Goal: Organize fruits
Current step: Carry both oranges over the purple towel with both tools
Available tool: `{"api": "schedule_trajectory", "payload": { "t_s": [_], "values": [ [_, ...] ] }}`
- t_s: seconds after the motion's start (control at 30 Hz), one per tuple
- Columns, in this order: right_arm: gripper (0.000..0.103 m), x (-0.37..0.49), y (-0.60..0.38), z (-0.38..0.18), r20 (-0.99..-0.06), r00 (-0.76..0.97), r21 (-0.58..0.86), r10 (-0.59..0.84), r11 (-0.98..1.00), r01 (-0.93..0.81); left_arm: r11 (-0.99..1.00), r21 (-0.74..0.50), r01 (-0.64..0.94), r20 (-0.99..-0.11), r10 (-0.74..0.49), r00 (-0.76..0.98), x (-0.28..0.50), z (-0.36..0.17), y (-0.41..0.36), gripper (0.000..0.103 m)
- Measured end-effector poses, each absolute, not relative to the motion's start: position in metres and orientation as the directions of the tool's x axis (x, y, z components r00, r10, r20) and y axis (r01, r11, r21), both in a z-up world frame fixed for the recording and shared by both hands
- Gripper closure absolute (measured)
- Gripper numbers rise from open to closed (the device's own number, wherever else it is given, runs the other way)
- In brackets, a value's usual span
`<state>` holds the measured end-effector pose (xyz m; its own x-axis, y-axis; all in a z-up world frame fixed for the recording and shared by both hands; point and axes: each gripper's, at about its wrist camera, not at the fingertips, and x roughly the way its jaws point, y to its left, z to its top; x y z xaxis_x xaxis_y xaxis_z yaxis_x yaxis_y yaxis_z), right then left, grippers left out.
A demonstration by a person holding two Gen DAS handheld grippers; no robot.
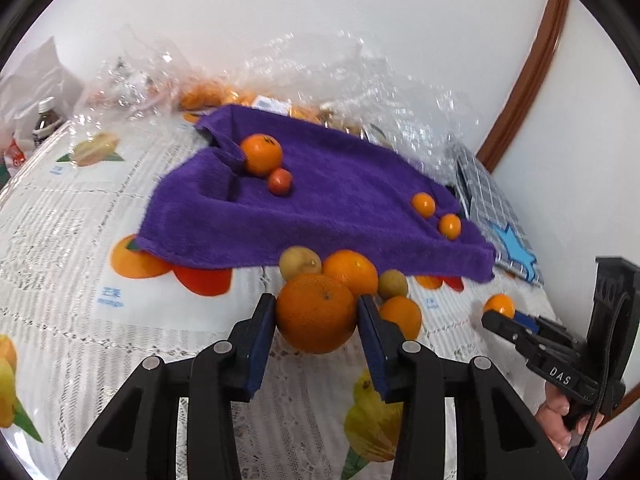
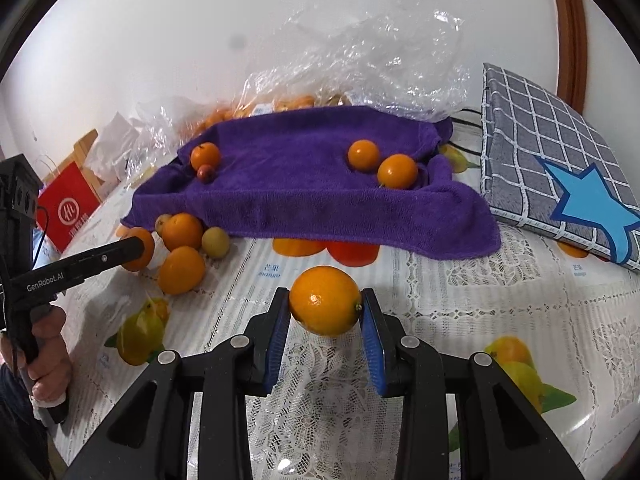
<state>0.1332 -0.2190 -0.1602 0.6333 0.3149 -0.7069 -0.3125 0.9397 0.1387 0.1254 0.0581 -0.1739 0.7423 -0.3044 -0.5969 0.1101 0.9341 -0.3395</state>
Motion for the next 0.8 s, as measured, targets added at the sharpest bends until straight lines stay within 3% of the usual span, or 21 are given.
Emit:
{"api": "schedule_trajectory", "payload": {
  "t_s": [0.63, 0.8],
  "values": [
    [0.068, 0.122, -0.227, -0.152, -0.649, 0.673, 0.173, 0.356, 0.930, -0.325, 0.940, -0.335, 0.067, -0.522, -0.244, 0.817, 0.107, -0.164, 0.067, 0.064],
    [0.068, 0.121, -0.237, -0.139, -0.603, 0.665, 0.277, 0.440, 0.898, -0.342, 0.942, -0.332, 0.055, -0.522, -0.232, 0.821, 0.106, -0.164, 0.068, 0.064]
  ]
}}
